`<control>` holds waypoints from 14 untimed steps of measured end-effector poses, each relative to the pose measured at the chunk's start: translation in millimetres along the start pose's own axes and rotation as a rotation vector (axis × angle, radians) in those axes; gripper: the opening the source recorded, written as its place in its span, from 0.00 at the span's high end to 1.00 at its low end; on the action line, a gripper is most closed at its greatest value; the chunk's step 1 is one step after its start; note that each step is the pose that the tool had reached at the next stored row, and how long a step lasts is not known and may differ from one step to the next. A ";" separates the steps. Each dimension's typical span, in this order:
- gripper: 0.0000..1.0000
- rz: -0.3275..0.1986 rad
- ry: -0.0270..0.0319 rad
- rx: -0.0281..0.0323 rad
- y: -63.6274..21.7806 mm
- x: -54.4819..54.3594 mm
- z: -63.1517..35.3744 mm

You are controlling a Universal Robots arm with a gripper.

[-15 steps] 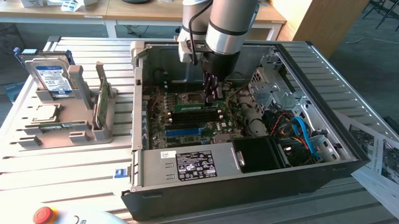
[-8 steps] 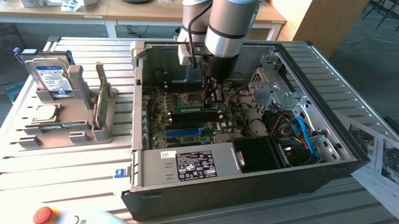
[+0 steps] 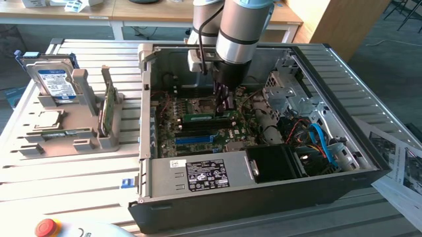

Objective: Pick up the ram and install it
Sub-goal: 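Insert the ram into the slot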

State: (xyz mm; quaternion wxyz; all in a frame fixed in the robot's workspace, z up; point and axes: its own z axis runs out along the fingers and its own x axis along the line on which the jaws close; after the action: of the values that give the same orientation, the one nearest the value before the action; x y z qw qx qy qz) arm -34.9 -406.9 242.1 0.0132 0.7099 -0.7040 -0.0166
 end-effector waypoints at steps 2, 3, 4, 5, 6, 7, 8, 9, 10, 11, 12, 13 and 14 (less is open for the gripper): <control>0.88 0.000 0.0000 0.0000 0.1 0.0 1.5; 0.88 0.000 0.0000 0.0000 0.2 0.0 2.3; 0.88 0.000 0.0000 0.0000 0.2 0.0 3.1; 0.88 0.000 -0.0001 0.0000 0.2 0.0 3.9; 0.88 0.000 -0.0001 0.0000 0.3 0.0 4.6; 0.88 0.000 -0.0001 0.0000 0.3 0.0 5.3; 0.88 0.000 0.0000 -0.0001 0.4 0.0 5.9; 0.88 0.000 0.0000 0.0000 0.4 0.0 6.4; 0.88 0.000 0.0002 -0.0001 0.4 0.1 6.5; 0.88 0.000 0.0002 -0.0001 0.4 0.1 6.5; 0.88 0.000 0.0002 -0.0001 0.4 0.1 6.6; 0.88 0.000 0.0000 0.0000 0.4 0.0 6.7; 0.88 0.000 -0.0002 0.0001 0.5 0.1 6.7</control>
State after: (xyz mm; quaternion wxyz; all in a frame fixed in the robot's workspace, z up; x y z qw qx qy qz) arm -35.7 -406.9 235.4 0.0130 0.7099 -0.7040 -0.0167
